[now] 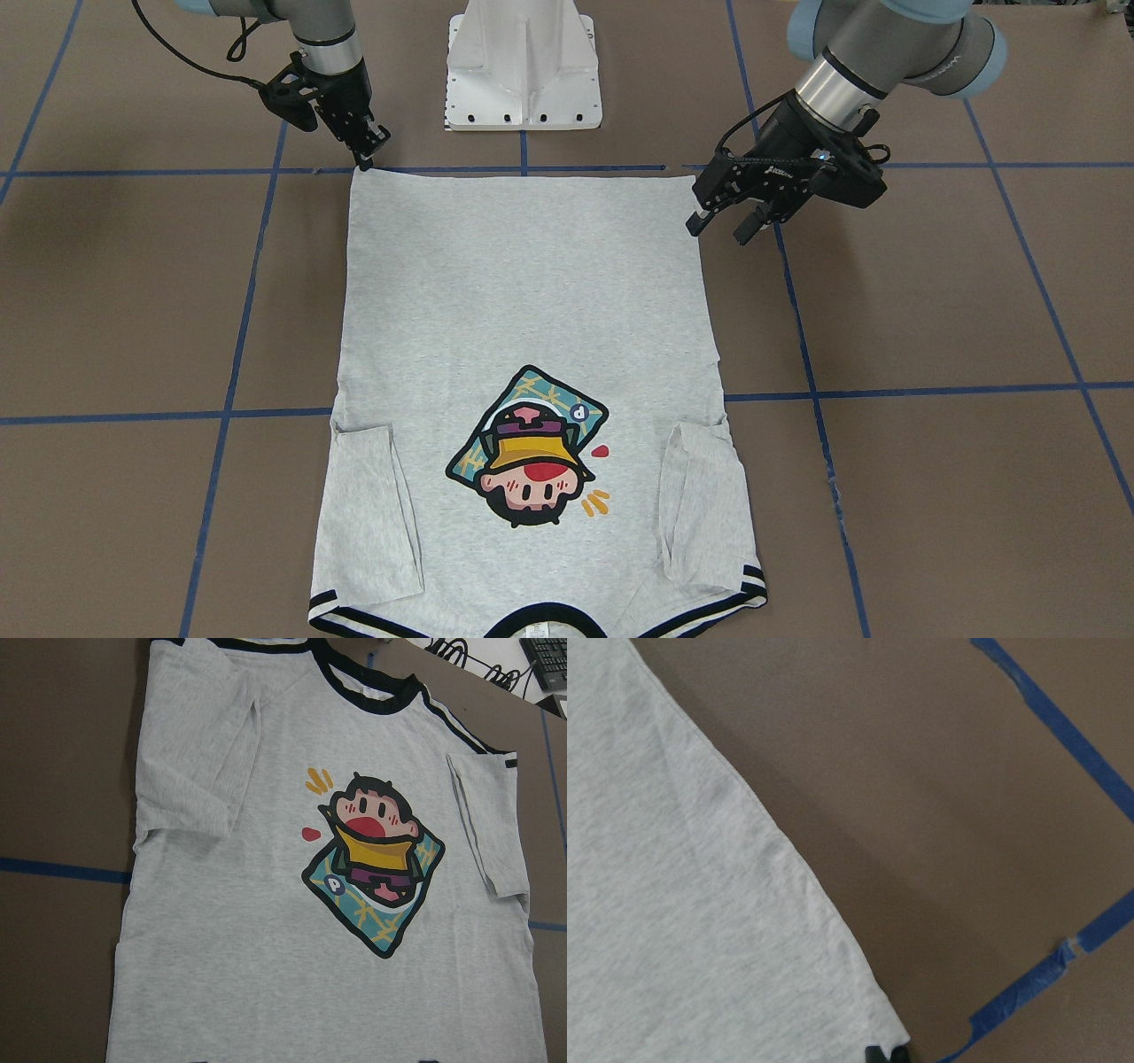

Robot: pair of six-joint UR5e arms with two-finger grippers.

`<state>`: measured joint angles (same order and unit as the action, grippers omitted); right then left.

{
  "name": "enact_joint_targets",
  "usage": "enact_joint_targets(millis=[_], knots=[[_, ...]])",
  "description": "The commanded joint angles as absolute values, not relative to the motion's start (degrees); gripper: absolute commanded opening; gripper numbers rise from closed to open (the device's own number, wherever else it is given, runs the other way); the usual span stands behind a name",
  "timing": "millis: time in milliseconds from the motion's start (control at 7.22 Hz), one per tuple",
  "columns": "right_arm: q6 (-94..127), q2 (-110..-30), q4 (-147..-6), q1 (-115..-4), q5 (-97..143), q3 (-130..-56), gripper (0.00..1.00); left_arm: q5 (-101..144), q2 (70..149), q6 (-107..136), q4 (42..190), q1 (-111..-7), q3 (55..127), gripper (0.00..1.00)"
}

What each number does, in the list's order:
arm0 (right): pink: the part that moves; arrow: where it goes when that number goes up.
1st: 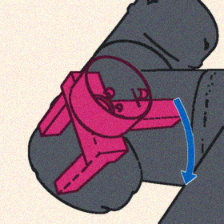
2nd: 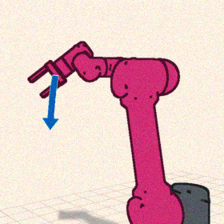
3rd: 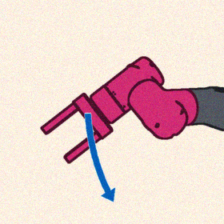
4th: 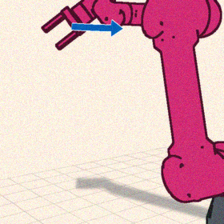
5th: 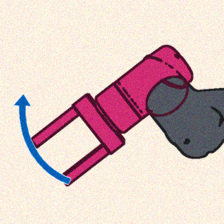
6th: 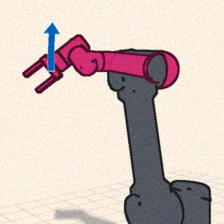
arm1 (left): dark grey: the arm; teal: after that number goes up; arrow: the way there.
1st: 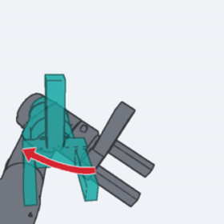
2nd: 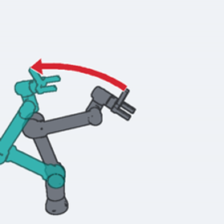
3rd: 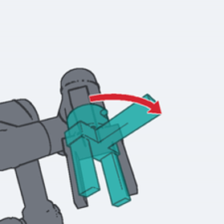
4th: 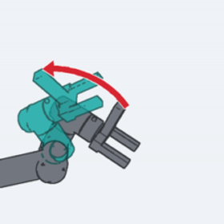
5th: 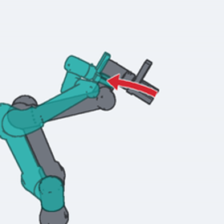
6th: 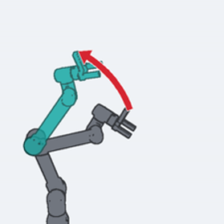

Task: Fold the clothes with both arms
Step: 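Move the right gripper to the hem corner while the left gripper follows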

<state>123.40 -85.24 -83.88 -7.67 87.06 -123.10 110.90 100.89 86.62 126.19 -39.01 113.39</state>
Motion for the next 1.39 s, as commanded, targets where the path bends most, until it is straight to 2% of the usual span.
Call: enact_joint_targets(millis=[0, 554, 1247], knots=[[123.4, -84.9, -84.1, -7.6, 87.9, -124.0, 0.0, 99.3, 93.0, 95.2, 125.9, -26.6, 116.0, 0.83], [123.2, -84.9, -84.0, -7.6, 88.2, -123.9, 0.0, 95.9, 92.4, 106.0, 110.2, -15.8, 120.4, 0.81], [123.2, -85.0, -84.0, -7.6, 88.2, -123.8, 0.0, 95.8, 93.4, 107.2, 109.8, -13.7, 117.9, 0.72]])
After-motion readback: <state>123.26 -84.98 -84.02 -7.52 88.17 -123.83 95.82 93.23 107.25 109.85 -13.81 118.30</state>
